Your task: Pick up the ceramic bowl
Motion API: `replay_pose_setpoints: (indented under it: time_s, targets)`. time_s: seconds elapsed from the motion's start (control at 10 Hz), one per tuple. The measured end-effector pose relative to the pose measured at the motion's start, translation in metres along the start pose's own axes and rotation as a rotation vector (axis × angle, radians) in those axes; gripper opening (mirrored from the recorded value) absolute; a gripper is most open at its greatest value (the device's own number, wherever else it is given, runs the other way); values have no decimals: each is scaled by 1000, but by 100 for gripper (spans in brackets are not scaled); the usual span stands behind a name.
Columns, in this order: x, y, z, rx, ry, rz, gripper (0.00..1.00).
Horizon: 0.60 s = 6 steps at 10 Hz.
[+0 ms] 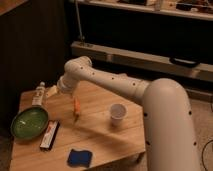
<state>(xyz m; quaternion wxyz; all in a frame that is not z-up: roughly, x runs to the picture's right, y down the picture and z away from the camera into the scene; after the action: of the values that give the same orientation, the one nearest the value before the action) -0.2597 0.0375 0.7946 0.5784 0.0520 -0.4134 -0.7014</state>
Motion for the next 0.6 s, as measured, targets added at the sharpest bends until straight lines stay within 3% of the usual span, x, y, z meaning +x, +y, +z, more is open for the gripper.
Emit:
replay_pose_setpoints:
  time_s: [0.4, 0.6]
  targets:
    - [-4, 4, 40, -59, -43, -18, 80]
    - [-4, 4, 54, -58, -68, -30, 80]
